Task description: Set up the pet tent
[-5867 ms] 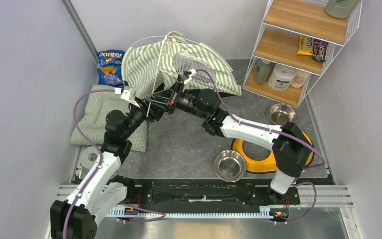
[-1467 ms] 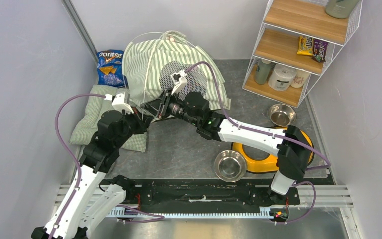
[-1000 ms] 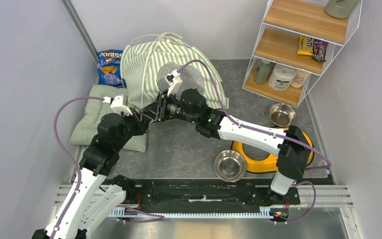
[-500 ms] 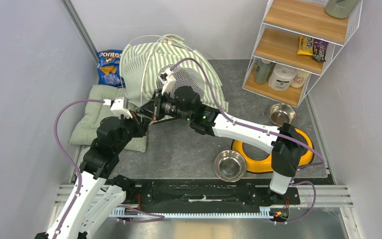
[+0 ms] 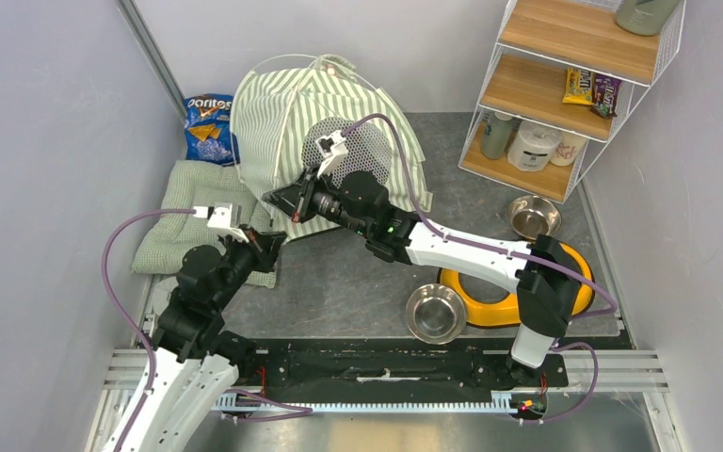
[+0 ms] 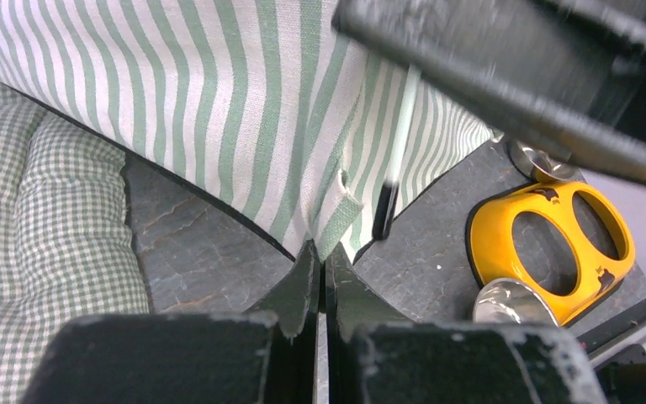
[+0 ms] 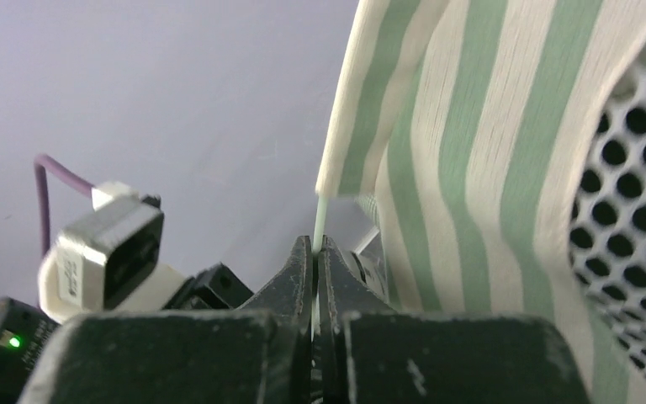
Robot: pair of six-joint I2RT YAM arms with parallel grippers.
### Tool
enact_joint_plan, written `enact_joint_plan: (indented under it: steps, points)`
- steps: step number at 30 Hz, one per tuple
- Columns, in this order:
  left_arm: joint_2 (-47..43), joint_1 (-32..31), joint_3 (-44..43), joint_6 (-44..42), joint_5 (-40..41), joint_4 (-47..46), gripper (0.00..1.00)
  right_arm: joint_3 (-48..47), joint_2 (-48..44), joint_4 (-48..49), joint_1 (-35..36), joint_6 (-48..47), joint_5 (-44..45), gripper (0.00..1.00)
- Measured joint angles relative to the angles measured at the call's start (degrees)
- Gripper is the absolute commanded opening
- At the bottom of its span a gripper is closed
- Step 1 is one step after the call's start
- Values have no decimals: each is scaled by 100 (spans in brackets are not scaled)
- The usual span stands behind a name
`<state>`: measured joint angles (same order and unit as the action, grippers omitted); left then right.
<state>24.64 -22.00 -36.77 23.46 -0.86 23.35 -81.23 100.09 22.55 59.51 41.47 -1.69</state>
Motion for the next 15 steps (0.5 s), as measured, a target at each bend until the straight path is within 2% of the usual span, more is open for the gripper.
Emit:
enact_joint_plan:
  steps: [8,15]
  points:
    - [-472,0,640,-249,-321,-479,2,-2,-39,310,-9,-247,402,0]
    - [-619,0,695,-295,-315,-597,2,0,-127,269,-24,-514,490,0]
